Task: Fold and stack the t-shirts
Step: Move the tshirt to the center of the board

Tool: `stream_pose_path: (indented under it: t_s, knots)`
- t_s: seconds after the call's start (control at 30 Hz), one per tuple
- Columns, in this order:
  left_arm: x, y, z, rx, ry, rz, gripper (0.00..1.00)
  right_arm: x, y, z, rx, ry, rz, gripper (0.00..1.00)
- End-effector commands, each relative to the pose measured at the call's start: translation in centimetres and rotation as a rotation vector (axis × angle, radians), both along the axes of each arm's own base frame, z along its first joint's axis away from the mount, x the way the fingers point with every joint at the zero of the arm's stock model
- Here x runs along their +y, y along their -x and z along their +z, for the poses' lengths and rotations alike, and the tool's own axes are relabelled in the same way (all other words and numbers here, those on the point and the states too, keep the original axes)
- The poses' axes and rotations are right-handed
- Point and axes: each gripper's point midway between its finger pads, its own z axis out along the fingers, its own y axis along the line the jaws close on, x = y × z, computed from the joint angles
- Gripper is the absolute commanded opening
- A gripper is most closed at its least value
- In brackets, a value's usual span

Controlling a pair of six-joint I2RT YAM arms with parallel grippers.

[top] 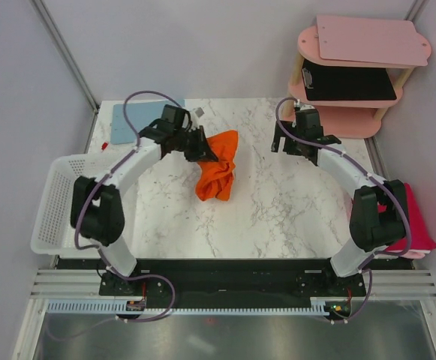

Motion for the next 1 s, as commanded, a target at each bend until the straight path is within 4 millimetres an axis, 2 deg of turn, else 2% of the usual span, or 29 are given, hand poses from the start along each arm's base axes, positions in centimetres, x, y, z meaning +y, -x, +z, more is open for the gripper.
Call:
stream_pose_path:
  t_s: [0.0, 0.07, 0.13, 0.2, 0.3, 0.37, 0.5, 0.53, 0.6, 0.67, 0.73, 0.77, 0.8, 0.97]
  knots:
    - [-7.1, 0.1, -3.1, 0.063, 0.061, -0.118, 0.02, -0.8, 0.4, 2.2, -0.047, 0.003, -0.013, 0.98]
    - [-9.3, 0.2, -3.6, 0.069, 0.053, -0.139, 0.02, -0.1, 0.9, 1.9, -0.034, -0.028, 0.017, 0.98]
    - [-9.9, -0.3, -5.1, 0.087, 0.036, -0.127, 0.02, 0.9, 1.6, 1.4, -0.014, -0.072, 0.058, 0.98]
    - [-9.5, -1.0, -5.7, 0.075, 0.008, -0.088, 0.02, 2.1, 2.5, 0.6, 0.009, -0.122, 0.108, 0.98]
    - [-7.4, -2.7, -6.1, 0.03, -0.061, 0.003, 0.02, 4.0, 3.8, -0.2, 0.035, -0.199, 0.174, 0.98]
    - [-5.2, -4.2, -6.2, 0.034, -0.072, 0.081, 0.02, 5.2, 5.0, -1.2, 0.06, -0.225, 0.206, 0.98]
    - [-1.2, -6.6, -6.8, 0.059, -0.076, 0.191, 0.02, 8.5, 6.6, -1.5, 0.073, -0.289, 0.311, 0.98]
    - [0.1, -7.1, -7.1, 0.074, -0.073, 0.22, 0.16, 9.2, 7.0, -1.6, 0.076, -0.298, 0.33, 0.98]
    - [1.9, -7.6, -8.1, 0.104, -0.09, 0.261, 0.28, 11.2, 7.7, -1.9, 0.074, -0.326, 0.369, 0.98]
    - [3.1, -7.6, -8.7, 0.116, -0.109, 0.294, 0.56, 13.4, 8.6, -2.0, 0.08, -0.368, 0.418, 0.98]
    - [3.9, -7.3, -9.4, 0.125, -0.127, 0.307, 0.85, 14.9, 9.3, -2.8, 0.104, -0.393, 0.444, 0.98]
    - [4.0, -7.2, -9.1, 0.116, -0.128, 0.306, 0.87, 16.2, 9.4, -2.5, 0.086, -0.416, 0.467, 0.98]
    - [4.1, -7.0, -9.2, 0.117, -0.133, 0.307, 0.98, 16.8, 9.6, -3.0, 0.098, -0.421, 0.473, 0.98]
    - [4.7, -6.5, -8.4, 0.093, -0.143, 0.315, 1.0, 19.1, 8.8, -4.1, 0.091, -0.451, 0.471, 0.98]
